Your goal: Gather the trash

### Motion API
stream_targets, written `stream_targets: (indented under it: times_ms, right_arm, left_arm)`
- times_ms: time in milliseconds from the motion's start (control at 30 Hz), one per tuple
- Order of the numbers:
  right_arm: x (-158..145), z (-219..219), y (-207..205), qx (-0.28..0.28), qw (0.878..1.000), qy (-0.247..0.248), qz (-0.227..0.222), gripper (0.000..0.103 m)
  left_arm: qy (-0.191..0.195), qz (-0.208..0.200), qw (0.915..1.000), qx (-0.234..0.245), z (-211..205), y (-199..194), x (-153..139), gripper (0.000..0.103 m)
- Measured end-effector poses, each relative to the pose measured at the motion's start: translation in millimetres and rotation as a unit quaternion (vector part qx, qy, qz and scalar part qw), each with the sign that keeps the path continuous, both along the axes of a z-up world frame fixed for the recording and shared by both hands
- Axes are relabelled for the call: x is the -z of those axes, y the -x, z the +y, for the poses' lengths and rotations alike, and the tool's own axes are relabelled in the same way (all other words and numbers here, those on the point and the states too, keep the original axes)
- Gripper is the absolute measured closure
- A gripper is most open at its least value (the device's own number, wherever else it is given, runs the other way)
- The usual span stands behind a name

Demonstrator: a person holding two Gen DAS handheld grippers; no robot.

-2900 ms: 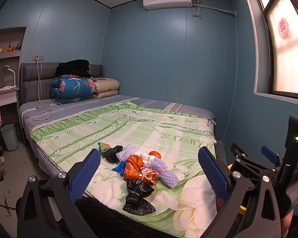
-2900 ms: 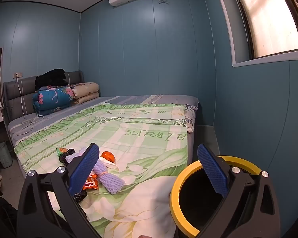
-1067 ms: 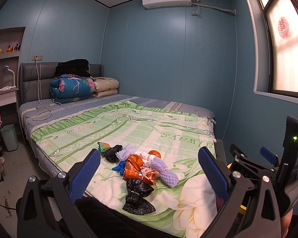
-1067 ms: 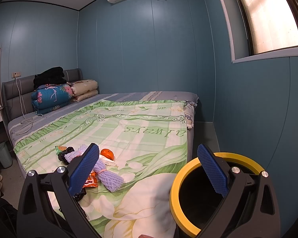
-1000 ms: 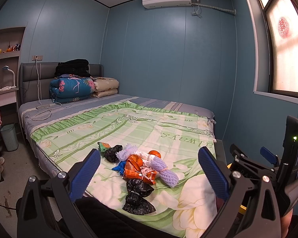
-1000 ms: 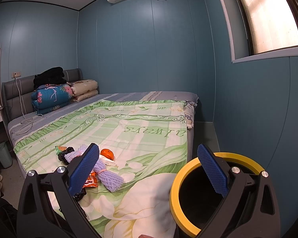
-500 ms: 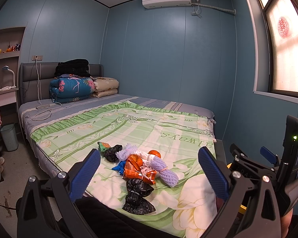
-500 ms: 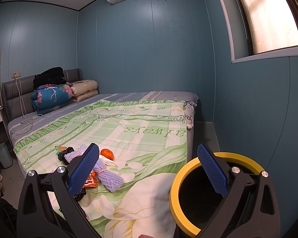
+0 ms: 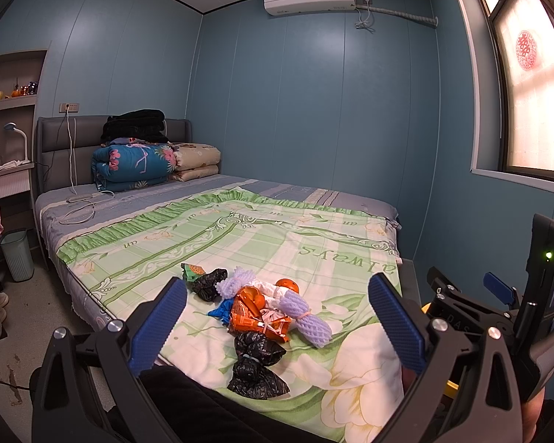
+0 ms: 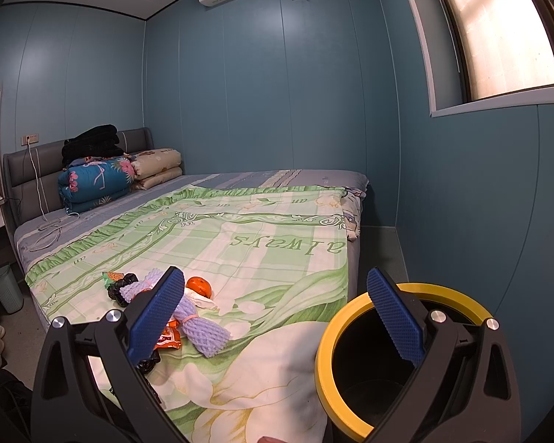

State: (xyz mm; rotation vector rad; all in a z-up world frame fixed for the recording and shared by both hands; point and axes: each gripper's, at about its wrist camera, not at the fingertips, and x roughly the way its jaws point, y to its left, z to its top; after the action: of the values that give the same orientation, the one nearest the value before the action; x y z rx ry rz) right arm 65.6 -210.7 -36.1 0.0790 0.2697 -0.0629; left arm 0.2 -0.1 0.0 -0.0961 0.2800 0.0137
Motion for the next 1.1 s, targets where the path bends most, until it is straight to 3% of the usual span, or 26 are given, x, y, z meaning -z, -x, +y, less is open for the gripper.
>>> stream_targets:
  times_ms: [733,1100]
  right_arm:
    - [-2,-2,-2,0.001,1.000,-0.002,0.003,0.008]
    - [7,1,-24,-0.033,0.998,-0.016,0.043,0.008]
  left_arm:
    - [-0.001,0.002,1.0000,-0.002,0,-1,0,0.008]
    - [0.021,0.049,0.9986,-0.004,19,-26,9,0.008]
